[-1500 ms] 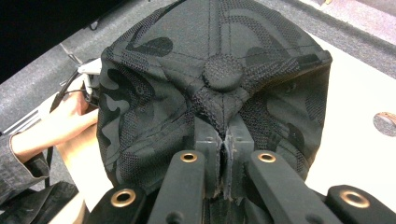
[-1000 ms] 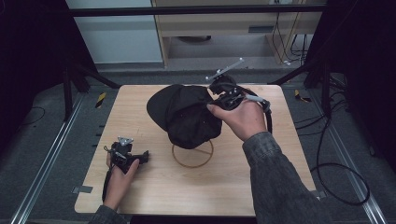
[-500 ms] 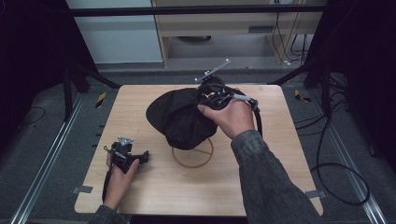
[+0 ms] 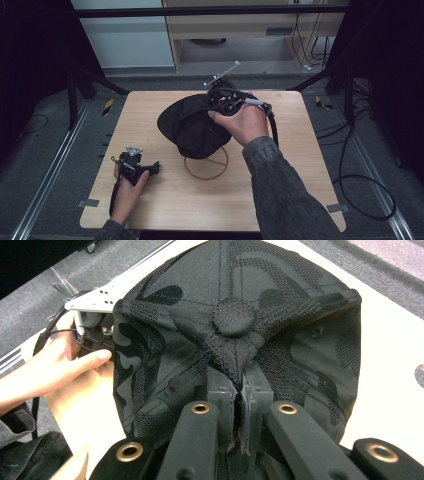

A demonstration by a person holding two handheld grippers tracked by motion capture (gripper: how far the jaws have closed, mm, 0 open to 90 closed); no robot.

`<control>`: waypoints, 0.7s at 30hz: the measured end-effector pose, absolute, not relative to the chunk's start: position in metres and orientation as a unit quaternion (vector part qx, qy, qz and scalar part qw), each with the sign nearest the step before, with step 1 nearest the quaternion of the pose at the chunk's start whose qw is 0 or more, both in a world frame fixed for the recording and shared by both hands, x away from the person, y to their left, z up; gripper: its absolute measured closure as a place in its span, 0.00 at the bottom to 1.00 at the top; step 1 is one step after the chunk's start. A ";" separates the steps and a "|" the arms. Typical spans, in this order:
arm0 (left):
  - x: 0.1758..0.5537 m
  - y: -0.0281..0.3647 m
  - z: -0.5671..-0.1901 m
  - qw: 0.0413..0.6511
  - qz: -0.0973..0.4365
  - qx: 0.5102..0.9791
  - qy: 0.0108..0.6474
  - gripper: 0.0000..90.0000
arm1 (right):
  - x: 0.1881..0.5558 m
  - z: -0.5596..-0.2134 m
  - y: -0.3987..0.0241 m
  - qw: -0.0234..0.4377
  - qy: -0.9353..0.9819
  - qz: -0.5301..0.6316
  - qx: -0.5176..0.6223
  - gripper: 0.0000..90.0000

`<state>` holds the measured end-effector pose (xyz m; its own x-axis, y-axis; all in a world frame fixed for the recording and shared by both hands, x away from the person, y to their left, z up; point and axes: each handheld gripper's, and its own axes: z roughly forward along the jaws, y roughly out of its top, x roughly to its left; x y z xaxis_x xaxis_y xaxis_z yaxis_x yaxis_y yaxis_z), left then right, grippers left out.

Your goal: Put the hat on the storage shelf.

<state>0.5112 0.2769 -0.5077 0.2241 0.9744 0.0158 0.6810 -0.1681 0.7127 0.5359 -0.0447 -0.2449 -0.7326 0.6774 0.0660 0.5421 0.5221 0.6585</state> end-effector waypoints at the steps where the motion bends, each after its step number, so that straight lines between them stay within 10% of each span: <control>1: 0.511 0.277 -0.508 0.298 0.246 0.724 0.572 0.00 | 0.536 -0.245 -0.043 0.099 0.866 0.339 0.354 0.95; 21: 0.511 0.277 -0.508 0.299 0.247 0.722 0.573 0.00 | 0.540 -0.246 -0.036 0.108 0.868 0.336 0.349 0.86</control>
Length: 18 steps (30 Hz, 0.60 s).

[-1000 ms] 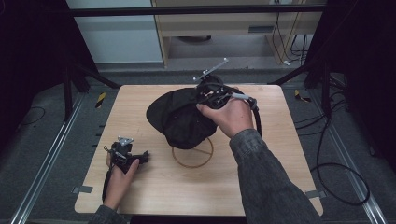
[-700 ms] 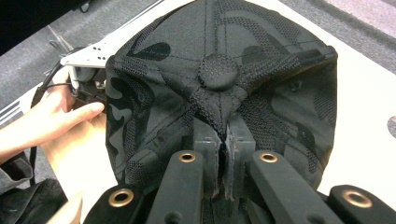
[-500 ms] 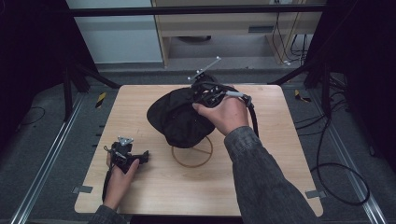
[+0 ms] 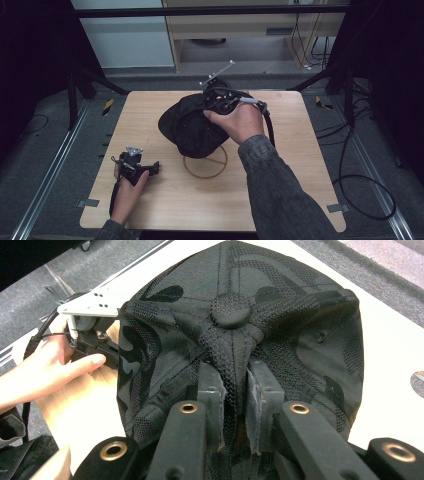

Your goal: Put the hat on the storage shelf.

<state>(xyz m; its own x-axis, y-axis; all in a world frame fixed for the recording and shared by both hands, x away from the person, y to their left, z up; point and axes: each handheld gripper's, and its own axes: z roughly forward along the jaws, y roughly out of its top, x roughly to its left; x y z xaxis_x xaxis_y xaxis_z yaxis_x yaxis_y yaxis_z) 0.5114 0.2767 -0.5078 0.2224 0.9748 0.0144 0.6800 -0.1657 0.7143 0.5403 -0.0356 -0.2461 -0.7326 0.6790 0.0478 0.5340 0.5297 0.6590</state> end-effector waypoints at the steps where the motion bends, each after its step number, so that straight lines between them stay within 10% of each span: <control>1: 0.511 0.277 -0.508 0.299 0.247 0.722 0.573 0.00 | 0.540 -0.246 -0.036 0.108 0.868 0.336 0.349 0.86; 18: 0.511 0.277 -0.508 0.299 0.247 0.722 0.573 0.00 | 0.542 -0.248 -0.036 0.109 0.860 0.350 0.355 0.74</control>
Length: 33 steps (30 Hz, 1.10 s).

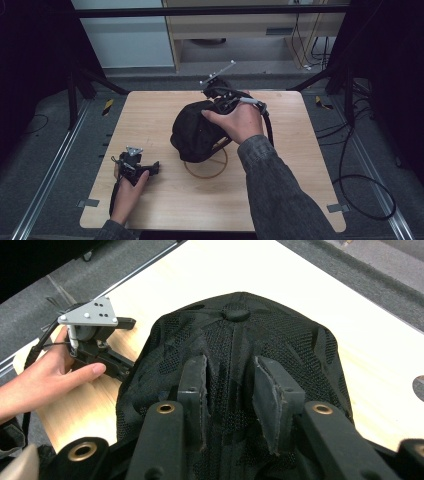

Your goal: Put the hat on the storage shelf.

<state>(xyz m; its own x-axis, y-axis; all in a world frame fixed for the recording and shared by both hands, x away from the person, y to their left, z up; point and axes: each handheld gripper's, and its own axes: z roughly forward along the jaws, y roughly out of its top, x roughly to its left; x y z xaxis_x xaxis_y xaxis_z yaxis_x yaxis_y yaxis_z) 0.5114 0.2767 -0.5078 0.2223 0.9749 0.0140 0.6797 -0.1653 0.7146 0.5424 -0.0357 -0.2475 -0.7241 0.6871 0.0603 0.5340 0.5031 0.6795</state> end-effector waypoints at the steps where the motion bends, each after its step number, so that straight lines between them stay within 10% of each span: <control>1: 0.511 0.277 -0.508 0.299 0.247 0.722 0.573 0.00 | 0.542 -0.247 -0.036 0.109 0.860 0.350 0.355 0.74; 33: 0.511 0.277 -0.508 0.299 0.247 0.722 0.573 0.00 | 0.520 -0.233 -0.071 0.130 0.837 0.389 0.361 0.29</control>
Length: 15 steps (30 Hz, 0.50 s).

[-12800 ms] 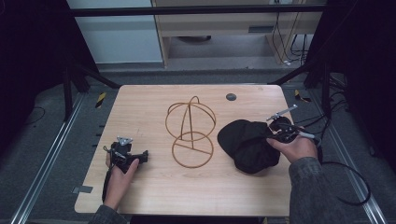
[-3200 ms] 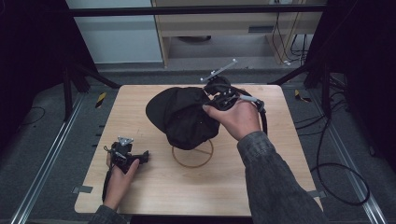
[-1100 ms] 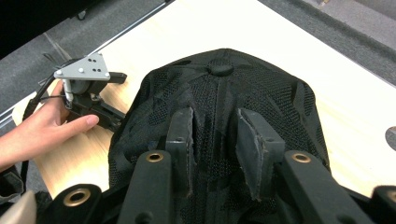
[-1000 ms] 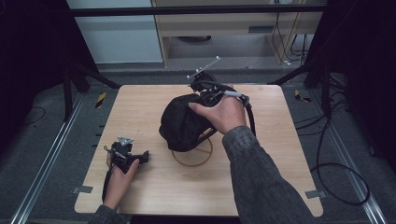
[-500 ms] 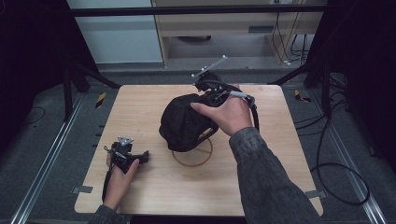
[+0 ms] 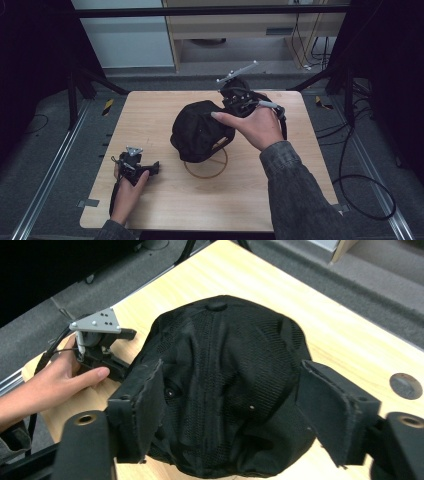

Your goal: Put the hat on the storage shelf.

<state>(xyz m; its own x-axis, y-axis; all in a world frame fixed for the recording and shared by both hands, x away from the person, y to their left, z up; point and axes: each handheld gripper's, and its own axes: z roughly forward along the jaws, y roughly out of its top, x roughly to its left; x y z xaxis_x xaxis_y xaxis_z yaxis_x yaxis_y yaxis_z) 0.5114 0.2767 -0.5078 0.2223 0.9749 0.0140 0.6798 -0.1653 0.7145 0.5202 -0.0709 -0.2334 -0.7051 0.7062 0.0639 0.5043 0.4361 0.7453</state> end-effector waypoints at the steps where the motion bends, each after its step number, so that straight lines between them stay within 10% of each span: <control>1: 0.511 0.277 -0.508 0.299 0.247 0.722 0.573 0.00 | 0.520 -0.233 -0.073 0.133 0.836 0.392 0.360 0.28; 15: 0.511 0.277 -0.508 0.298 0.246 0.724 0.572 0.00 | 0.506 -0.225 -0.098 0.163 0.819 0.409 0.369 0.14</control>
<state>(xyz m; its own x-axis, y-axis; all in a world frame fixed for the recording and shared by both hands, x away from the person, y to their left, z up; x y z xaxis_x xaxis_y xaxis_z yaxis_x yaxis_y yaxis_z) 0.5113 0.2769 -0.5077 0.2248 0.9743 0.0156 0.6808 -0.1686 0.7128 0.5061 -0.0982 -0.2250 -0.6748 0.7372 0.0344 0.4702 0.3936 0.7899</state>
